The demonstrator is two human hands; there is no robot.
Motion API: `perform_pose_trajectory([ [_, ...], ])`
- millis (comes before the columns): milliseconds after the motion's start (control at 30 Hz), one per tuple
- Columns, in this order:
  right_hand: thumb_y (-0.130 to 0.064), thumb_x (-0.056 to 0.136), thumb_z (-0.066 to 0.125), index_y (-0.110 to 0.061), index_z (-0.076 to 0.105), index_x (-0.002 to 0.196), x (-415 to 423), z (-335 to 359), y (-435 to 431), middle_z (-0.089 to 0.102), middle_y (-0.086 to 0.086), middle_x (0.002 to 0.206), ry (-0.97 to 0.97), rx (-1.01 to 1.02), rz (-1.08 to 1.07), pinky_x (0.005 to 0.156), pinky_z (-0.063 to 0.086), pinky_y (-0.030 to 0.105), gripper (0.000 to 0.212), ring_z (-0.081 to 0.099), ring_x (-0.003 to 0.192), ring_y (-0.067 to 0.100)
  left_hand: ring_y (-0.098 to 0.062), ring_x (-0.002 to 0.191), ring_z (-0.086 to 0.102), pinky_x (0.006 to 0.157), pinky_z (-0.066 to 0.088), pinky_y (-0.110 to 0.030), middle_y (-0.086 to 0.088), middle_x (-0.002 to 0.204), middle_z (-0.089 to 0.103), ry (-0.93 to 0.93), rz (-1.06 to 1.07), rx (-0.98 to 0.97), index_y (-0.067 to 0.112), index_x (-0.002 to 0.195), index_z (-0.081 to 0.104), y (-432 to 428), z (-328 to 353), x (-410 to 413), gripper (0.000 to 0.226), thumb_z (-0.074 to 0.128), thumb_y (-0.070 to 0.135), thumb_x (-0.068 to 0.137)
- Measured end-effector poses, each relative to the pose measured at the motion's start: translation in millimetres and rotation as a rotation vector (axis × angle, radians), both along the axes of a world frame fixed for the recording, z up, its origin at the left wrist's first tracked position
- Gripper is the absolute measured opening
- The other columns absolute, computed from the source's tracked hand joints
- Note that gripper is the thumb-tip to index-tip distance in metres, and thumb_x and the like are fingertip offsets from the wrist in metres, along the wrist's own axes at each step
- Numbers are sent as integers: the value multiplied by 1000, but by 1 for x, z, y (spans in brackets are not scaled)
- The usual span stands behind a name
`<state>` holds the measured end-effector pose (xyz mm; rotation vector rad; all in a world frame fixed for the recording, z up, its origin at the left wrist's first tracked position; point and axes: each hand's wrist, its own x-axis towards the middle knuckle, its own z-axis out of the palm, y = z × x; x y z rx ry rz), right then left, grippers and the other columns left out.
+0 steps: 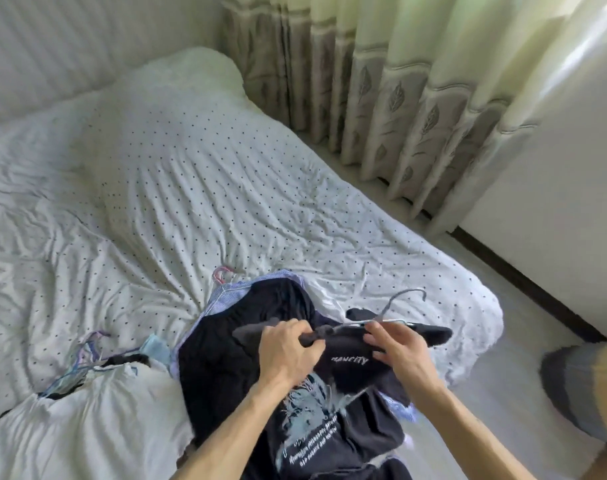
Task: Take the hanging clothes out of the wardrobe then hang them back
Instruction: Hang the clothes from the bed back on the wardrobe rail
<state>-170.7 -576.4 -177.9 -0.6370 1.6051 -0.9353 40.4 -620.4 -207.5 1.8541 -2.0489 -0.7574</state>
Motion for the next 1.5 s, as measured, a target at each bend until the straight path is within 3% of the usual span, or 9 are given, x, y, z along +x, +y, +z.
perform_pose_trajectory([
  [200,-17,85,68,-1,66,101,-78,79,96,73,14,106,-315,-249,-702,73,58,20,23,73,97,21,-13,58,49,62,36,-27,8,57,54,158,-340,-88,19,59,50,37,65,-133,33,68,43,75],
  [467,-24,80,75,6,62,114,-140,121,276,75,10,88,-133,-433,-1179,73,58,22,47,74,85,20,-6,67,46,63,34,-21,14,72,49,199,-998,-111,30,77,46,122,104,-267,24,70,33,78],
  [633,-17,85,75,0,65,105,-168,140,367,75,13,87,44,-437,-1338,72,58,26,28,74,82,22,-1,93,60,82,48,-16,19,94,64,248,-1337,111,34,100,65,203,147,-347,25,72,33,76],
  [733,-23,85,76,-6,67,102,-186,151,411,76,11,89,143,-383,-1391,70,56,25,25,73,81,17,-2,81,63,80,50,-22,14,85,71,192,-1541,406,32,92,74,262,182,-394,7,72,32,85],
  [800,-27,84,77,-10,68,98,-199,158,440,76,5,88,230,-343,-1449,68,53,25,24,70,78,12,-7,75,63,78,50,-27,7,79,73,161,-1678,489,24,89,75,298,198,-425,16,66,37,91],
  [933,-38,86,73,-16,71,99,-228,173,494,75,-8,84,386,-191,-1450,65,47,22,26,65,73,-1,-12,72,61,69,47,-16,-3,84,75,88,-1877,681,18,111,70,355,215,-472,21,58,29,99],
  [1200,-56,86,65,-33,61,99,-213,157,562,67,-17,99,636,212,-1771,86,49,28,27,61,94,-1,-23,90,72,75,49,-28,-14,106,74,151,-1816,1018,9,98,64,448,199,-530,5,60,6,97],
  [1400,-73,82,54,-36,66,96,-187,141,559,70,-22,92,480,480,-1464,88,52,28,41,63,90,-3,-21,90,71,74,51,-25,-14,110,72,89,-1621,1331,6,110,65,503,197,-549,17,58,-1,96],
  [1500,-77,78,53,-28,66,95,-185,140,546,73,-12,88,428,518,-1402,76,55,29,53,69,78,7,-20,86,66,79,52,-30,-7,101,70,61,-1646,1332,4,114,66,521,188,-550,20,57,0,97],
])
